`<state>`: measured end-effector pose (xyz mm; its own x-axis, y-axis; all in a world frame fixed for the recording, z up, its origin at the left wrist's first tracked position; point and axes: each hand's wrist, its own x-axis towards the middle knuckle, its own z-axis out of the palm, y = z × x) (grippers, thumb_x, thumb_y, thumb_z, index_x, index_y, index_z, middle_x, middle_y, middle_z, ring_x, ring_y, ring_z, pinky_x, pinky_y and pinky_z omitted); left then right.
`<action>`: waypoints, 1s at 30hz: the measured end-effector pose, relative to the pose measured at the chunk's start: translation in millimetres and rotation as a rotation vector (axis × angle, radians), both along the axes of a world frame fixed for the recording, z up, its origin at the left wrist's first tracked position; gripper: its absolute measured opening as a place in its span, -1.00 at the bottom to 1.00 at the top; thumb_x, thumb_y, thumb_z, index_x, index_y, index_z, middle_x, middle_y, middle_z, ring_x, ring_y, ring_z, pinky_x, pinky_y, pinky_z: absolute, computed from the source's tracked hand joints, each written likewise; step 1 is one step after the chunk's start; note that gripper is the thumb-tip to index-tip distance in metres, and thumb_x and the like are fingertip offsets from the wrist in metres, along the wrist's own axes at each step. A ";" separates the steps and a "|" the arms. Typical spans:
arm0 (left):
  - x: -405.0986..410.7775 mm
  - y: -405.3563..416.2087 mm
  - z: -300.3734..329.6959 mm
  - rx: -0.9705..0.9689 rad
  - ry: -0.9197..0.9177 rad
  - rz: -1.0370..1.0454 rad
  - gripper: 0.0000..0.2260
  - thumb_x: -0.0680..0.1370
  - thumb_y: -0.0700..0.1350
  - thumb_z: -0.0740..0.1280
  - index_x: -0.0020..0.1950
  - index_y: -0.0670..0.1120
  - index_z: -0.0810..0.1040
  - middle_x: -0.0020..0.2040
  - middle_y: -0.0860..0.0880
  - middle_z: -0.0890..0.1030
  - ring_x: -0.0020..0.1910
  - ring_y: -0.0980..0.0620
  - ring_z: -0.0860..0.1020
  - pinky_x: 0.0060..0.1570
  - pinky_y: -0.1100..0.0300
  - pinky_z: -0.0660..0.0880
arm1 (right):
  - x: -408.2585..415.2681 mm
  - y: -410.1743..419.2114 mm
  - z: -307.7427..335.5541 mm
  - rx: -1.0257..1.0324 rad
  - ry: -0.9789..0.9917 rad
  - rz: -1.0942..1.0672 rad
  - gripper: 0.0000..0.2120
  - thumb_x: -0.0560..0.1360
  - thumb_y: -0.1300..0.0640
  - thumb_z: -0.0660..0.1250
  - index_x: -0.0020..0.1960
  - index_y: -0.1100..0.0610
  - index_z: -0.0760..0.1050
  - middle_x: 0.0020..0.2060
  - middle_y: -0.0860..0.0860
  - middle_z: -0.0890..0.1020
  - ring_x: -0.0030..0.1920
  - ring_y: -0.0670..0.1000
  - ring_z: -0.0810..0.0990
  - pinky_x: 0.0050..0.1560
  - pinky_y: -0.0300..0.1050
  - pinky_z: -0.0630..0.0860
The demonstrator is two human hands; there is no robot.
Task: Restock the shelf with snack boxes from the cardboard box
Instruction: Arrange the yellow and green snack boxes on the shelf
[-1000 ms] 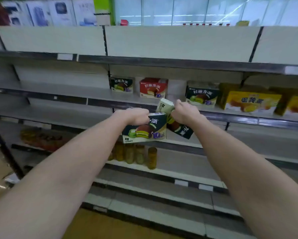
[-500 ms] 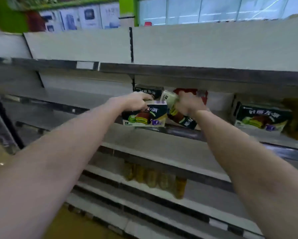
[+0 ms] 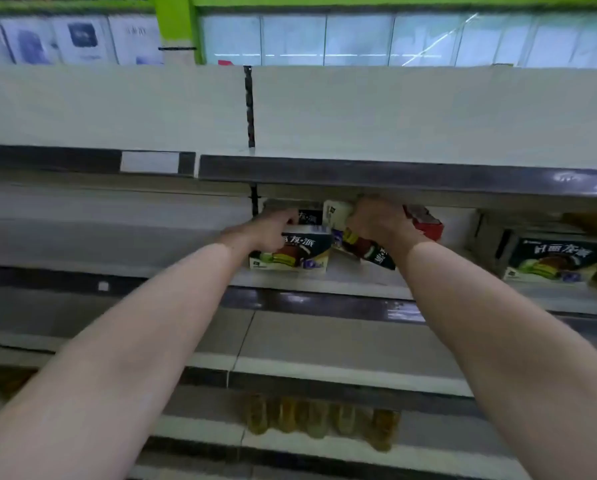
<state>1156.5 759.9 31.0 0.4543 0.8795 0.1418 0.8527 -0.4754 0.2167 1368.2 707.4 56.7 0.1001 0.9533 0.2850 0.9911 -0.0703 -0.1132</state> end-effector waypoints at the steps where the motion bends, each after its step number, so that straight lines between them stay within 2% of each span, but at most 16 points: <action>1: -2.4 8.7 -3.7 0.037 -0.018 -0.019 -0.56 0.53 -0.24 0.34 0.37 0.04 0.39 0.35 -0.09 0.48 0.19 -0.11 0.51 0.14 0.07 0.49 | -5.1 5.9 0.5 0.021 -0.021 -0.016 -0.81 0.59 0.03 0.17 0.02 0.12 0.49 -0.02 0.09 0.58 -0.01 0.15 0.56 0.00 -0.06 0.47; 4: -4.5 32.9 -16.4 0.074 -0.082 -0.053 -0.56 0.53 -0.23 0.37 0.38 0.02 0.43 0.34 -0.09 0.51 0.22 -0.12 0.51 0.23 0.04 0.48 | -16.3 26.7 -3.7 0.083 -0.031 -0.078 -0.83 0.62 0.03 0.17 -0.02 0.11 0.45 -0.02 0.09 0.60 -0.06 0.12 0.55 0.02 -0.07 0.45; 6: -1.8 42.3 -20.4 0.084 -0.111 -0.094 -0.52 0.52 -0.21 0.41 0.42 -0.02 0.42 0.34 -0.13 0.52 0.23 -0.13 0.52 0.25 0.04 0.47 | -20.7 37.2 -9.3 0.146 -0.055 -0.141 -0.79 0.61 -0.01 0.15 0.05 0.06 0.51 0.03 0.06 0.63 0.03 0.13 0.58 0.06 -0.04 0.44; 9: 2.5 52.7 -22.1 0.139 -0.131 -0.145 -0.51 0.51 -0.15 0.44 0.43 -0.04 0.44 0.33 -0.14 0.52 0.26 -0.14 0.50 0.26 0.08 0.42 | -25.3 41.0 -13.1 0.192 -0.141 -0.219 -0.75 0.61 -0.02 0.14 0.20 -0.03 0.51 0.11 0.06 0.62 0.10 0.17 0.59 0.02 0.00 0.41; 10: 3.7 55.2 -23.3 0.171 -0.127 -0.163 -0.54 0.52 -0.15 0.44 0.41 -0.04 0.46 0.34 -0.14 0.51 0.27 -0.14 0.49 0.24 0.09 0.40 | -25.6 43.1 -11.9 0.184 -0.129 -0.237 -0.74 0.60 -0.03 0.15 0.22 -0.04 0.50 0.14 0.07 0.62 0.11 0.18 0.59 0.04 0.01 0.42; 12: 5.6 61.5 -25.9 0.224 -0.142 -0.173 -0.54 0.52 -0.13 0.45 0.40 -0.02 0.47 0.40 -0.14 0.44 0.35 -0.18 0.43 0.31 0.05 0.35 | -24.7 45.4 -9.0 0.164 -0.049 -0.298 -0.77 0.57 -0.05 0.20 0.15 0.00 0.51 0.12 0.09 0.64 0.09 0.18 0.60 0.08 0.03 0.44; 14: 7.4 69.4 -29.3 0.272 -0.148 -0.165 -0.57 0.53 -0.11 0.42 0.40 -0.02 0.48 0.44 -0.17 0.41 0.38 -0.21 0.40 0.36 0.02 0.32 | -20.5 46.0 -8.5 0.181 0.101 -0.318 -0.76 0.56 -0.07 0.21 0.11 0.02 0.52 0.09 0.08 0.65 0.04 0.17 0.61 0.06 -0.01 0.45; 16: 11.5 77.4 -32.4 0.325 -0.126 -0.147 -0.61 0.57 -0.12 0.36 0.40 -0.04 0.49 0.38 -0.19 0.45 0.33 -0.20 0.44 0.31 0.04 0.36 | -17.1 44.6 -12.3 0.125 0.457 -0.268 -0.79 0.55 -0.03 0.25 0.09 0.08 0.49 0.12 0.10 0.63 0.06 0.15 0.59 0.01 -0.09 0.46; 17: 13.4 81.6 -32.9 0.353 -0.118 -0.134 -0.62 0.58 -0.12 0.33 0.40 -0.05 0.49 0.36 -0.20 0.46 0.32 -0.20 0.44 0.30 0.04 0.36 | -15.1 44.0 -14.6 0.067 0.628 -0.237 -0.78 0.53 -0.01 0.27 0.06 0.11 0.44 0.08 0.10 0.60 0.05 0.13 0.58 0.02 -0.10 0.46; 18: 15.7 85.6 -33.2 0.371 -0.102 -0.110 -0.63 0.58 -0.10 0.32 0.39 -0.06 0.50 0.35 -0.20 0.46 0.32 -0.21 0.43 0.32 0.02 0.35 | -13.9 44.0 -14.1 0.035 0.748 -0.210 -0.78 0.53 -0.02 0.27 0.03 0.11 0.38 -0.04 0.06 0.55 -0.04 0.09 0.56 0.00 -0.11 0.46; 20: 19.5 93.8 -36.3 0.421 -0.018 -0.050 -0.62 0.57 -0.04 0.34 0.38 -0.07 0.51 0.36 -0.20 0.44 0.35 -0.24 0.38 0.38 -0.06 0.31 | -13.0 46.3 -13.5 -0.061 0.730 -0.257 -0.79 0.60 -0.06 0.21 -0.05 0.08 0.32 -0.21 0.01 0.41 -0.25 0.00 0.39 -0.17 -0.17 0.39; 22: 22.5 101.4 -39.8 0.453 0.057 -0.020 -0.60 0.54 -0.03 0.37 0.37 -0.07 0.52 0.39 -0.20 0.41 0.38 -0.26 0.34 0.40 -0.15 0.26 | -14.1 50.8 -12.2 -0.114 0.707 -0.289 -0.73 0.65 -0.12 0.13 -0.04 0.09 0.30 -0.18 0.03 0.38 -0.21 0.02 0.36 -0.16 -0.17 0.35; 25: 25.8 106.8 -40.7 0.479 0.084 -0.022 -0.62 0.52 -0.01 0.40 0.33 -0.02 0.55 0.42 -0.17 0.40 0.39 -0.24 0.33 0.41 -0.17 0.25 | -11.4 54.0 -12.4 -0.148 0.540 -0.275 -0.70 0.67 -0.12 0.06 0.01 0.12 0.29 -0.17 0.08 0.41 -0.23 0.03 0.34 -0.12 -0.17 0.29; 27: 26.7 109.8 -41.0 0.466 0.052 -0.052 -0.57 0.52 0.00 0.40 0.39 0.03 0.50 0.44 -0.20 0.36 0.42 -0.26 0.29 0.42 -0.19 0.21 | -12.1 51.7 -10.3 -0.181 0.473 -0.269 -0.67 0.65 -0.17 0.08 0.13 0.11 0.30 0.00 0.12 0.46 -0.13 0.07 0.40 0.03 -0.13 0.25; 28: 26.8 111.0 -41.5 0.465 0.048 -0.052 -0.54 0.53 -0.02 0.40 0.43 0.06 0.46 0.45 -0.21 0.34 0.42 -0.28 0.27 0.42 -0.21 0.20 | -12.7 51.2 -8.5 -0.138 0.576 -0.298 -0.68 0.64 -0.17 0.10 0.16 0.08 0.30 0.08 0.11 0.45 -0.03 0.08 0.42 0.08 -0.10 0.27; 30: 26.0 112.0 -42.0 0.461 0.043 -0.039 -0.51 0.53 -0.02 0.39 0.47 0.09 0.41 0.46 -0.23 0.30 0.43 -0.30 0.23 0.42 -0.20 0.18 | -11.4 47.8 -5.2 0.021 0.515 -0.344 -0.82 0.64 -0.09 0.14 0.13 0.01 0.32 0.15 0.06 0.47 0.13 0.10 0.45 0.21 -0.05 0.38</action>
<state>1182.4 871.9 -11.1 0.4996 0.7113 0.4945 0.8361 -0.5452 -0.0604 1356.8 755.2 51.5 0.5305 0.8367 0.1364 0.7299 -0.3690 -0.5754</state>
